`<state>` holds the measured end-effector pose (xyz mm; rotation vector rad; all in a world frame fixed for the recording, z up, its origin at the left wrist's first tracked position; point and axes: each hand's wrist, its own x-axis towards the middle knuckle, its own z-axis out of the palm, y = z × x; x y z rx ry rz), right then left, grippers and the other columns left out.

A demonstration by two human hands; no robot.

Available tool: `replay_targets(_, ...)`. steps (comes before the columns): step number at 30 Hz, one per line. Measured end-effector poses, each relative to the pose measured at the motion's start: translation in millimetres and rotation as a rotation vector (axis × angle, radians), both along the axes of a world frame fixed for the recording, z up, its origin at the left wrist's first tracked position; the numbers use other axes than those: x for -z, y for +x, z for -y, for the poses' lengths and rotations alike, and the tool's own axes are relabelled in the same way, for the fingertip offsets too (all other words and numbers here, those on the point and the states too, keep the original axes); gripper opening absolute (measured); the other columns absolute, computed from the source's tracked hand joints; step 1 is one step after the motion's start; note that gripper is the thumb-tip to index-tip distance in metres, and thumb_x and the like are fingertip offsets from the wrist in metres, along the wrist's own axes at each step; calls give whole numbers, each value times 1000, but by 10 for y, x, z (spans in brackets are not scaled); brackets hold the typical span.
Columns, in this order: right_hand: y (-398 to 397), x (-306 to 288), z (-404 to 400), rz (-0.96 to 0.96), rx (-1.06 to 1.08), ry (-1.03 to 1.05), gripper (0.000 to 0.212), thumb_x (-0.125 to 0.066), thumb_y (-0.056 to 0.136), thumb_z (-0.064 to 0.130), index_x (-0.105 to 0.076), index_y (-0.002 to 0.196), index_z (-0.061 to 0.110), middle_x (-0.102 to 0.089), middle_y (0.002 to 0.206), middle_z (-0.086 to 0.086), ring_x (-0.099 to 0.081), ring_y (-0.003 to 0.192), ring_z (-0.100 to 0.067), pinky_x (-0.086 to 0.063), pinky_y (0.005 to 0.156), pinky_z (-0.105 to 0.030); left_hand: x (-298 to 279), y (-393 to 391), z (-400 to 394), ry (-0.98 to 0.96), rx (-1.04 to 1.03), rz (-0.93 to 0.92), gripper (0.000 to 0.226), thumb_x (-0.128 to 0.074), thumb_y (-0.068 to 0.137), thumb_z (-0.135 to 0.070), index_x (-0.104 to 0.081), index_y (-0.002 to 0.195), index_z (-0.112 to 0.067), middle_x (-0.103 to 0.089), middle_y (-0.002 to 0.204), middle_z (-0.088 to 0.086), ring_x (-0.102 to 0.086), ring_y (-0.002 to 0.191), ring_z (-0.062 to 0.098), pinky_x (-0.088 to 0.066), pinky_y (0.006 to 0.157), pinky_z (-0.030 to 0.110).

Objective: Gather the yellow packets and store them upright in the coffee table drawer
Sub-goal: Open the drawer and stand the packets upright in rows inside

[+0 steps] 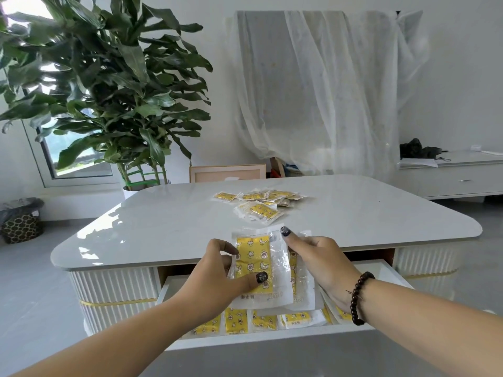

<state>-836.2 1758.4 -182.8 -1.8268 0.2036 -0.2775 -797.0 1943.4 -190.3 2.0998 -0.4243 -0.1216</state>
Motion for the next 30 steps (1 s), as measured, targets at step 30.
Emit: replay_targets(30,177,204,344,-17,240,-93,28,-58,86,-3,-66,97,22,-66,82,1,-67,91,-41,-56,77,-50,219,517,-274,-196,-285,-182,27,-69,87,-21,-58,111,-12,-68,100,7,-68,78,22,-57,57,30)
